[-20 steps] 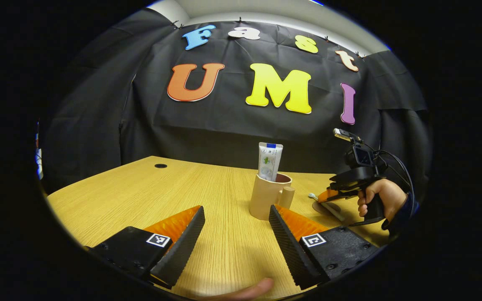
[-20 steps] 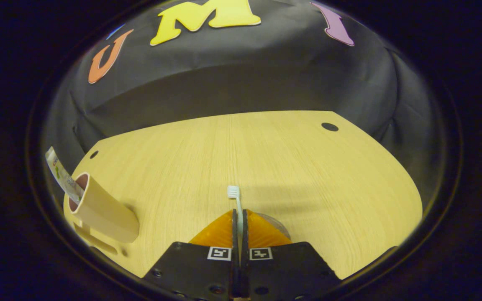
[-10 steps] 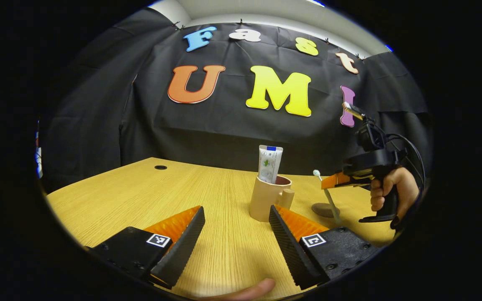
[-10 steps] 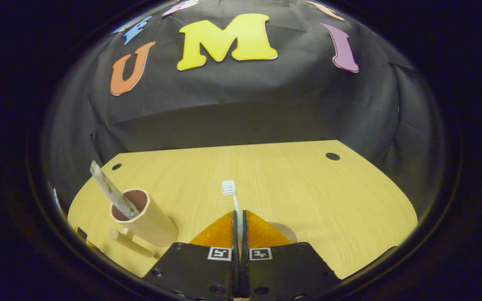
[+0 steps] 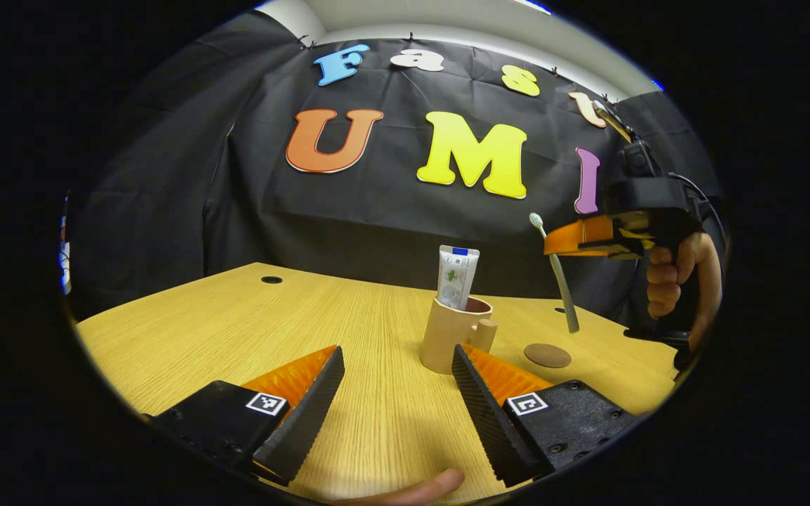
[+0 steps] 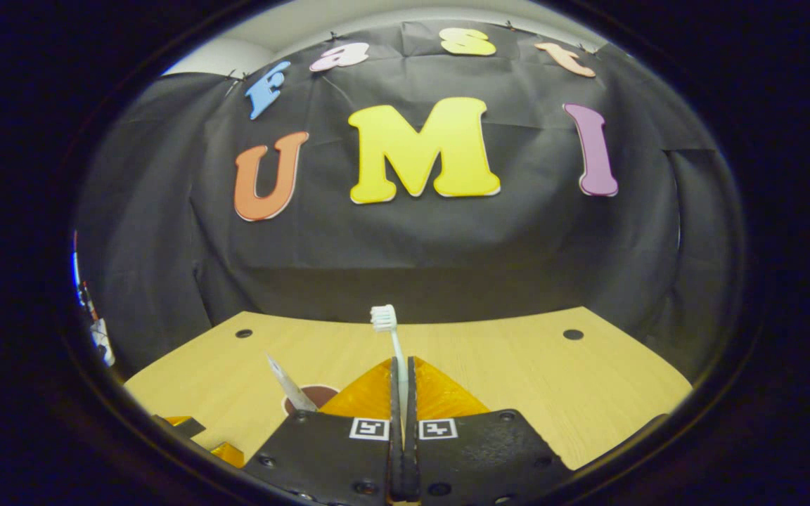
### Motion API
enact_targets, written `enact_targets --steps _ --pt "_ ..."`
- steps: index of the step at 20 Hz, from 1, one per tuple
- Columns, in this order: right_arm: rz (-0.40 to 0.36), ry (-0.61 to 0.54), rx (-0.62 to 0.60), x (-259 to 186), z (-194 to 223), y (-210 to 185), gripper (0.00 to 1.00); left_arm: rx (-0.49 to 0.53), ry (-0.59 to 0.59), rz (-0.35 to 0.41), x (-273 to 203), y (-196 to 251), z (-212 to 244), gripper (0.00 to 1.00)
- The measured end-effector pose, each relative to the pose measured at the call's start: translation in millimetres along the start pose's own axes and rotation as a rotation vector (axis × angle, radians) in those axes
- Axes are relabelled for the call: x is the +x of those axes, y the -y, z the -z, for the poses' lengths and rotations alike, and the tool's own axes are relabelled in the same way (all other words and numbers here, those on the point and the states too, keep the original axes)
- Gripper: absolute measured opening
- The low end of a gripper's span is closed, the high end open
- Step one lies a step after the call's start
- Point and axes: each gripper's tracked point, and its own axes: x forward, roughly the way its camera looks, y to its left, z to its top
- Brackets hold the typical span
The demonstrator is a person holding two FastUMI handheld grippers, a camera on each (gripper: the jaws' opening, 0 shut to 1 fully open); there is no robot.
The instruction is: Put the toothbrush and toothpaste on the desktop into the cup, then pick up the cup and place it on the coaster on the desktop.
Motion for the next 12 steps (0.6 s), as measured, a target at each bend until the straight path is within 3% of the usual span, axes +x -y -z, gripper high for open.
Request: enact_targets --steps 6,12 --pt "-0.118 0.130 0.036 19.1 -35.7 -51.7 0.00 -0.003 0.003 0.010 -1.0 1.7 -0.2 0.98" --pt "-0.197 0.173 0.076 44.2 -35.0 -83.0 0.00 0.047 0.019 -0.006 -3.4 2.5 -2.7 0.98"
